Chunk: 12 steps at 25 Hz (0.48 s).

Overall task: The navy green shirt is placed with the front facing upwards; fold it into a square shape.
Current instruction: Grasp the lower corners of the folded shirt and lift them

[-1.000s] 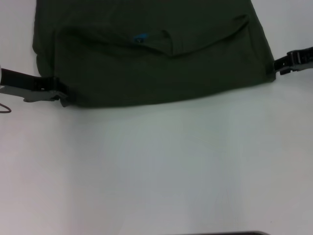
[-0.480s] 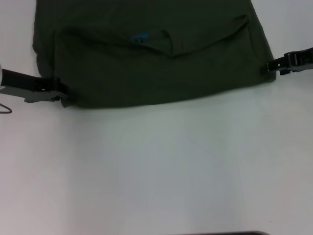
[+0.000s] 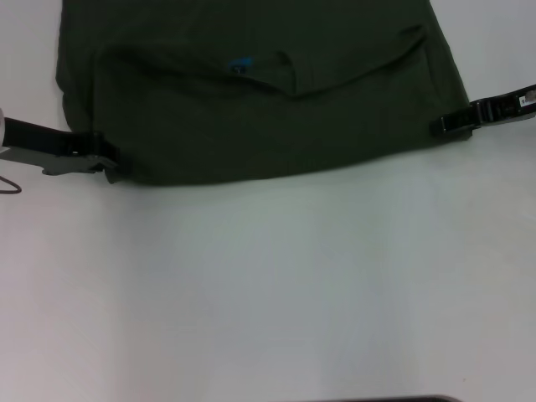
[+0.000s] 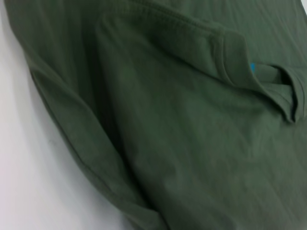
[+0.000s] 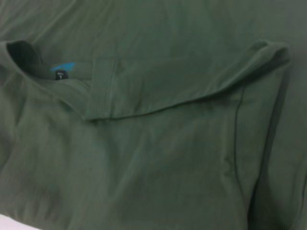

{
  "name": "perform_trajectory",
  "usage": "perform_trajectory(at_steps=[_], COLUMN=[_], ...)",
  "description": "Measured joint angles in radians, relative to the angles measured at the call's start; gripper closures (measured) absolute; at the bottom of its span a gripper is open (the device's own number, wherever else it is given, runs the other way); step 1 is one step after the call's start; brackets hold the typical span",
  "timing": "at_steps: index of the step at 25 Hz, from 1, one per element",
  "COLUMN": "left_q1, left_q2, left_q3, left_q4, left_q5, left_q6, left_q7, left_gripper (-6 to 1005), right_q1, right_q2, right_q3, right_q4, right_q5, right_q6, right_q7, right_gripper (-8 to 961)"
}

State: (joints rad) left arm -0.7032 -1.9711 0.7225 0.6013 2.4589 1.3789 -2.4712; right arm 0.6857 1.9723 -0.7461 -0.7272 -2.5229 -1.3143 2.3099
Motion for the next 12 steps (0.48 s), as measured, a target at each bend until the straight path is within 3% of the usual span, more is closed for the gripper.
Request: perform_trajectory(at_steps=[12], left_q1=[0.002], left_q2=[-0.002], left_q3=[0.000], left_q4=[0.000], left_q5=[0.000], left_q6=[0.000], left_q7=[0.003], left_gripper=[908], right_q1=[-0.002], right_q2=[0.009], right_q3=[0.006], right_q4=[0.013], right_q5=[0.000], right_q6=[0.050], right_q7=[-0.028], right_gripper=[200])
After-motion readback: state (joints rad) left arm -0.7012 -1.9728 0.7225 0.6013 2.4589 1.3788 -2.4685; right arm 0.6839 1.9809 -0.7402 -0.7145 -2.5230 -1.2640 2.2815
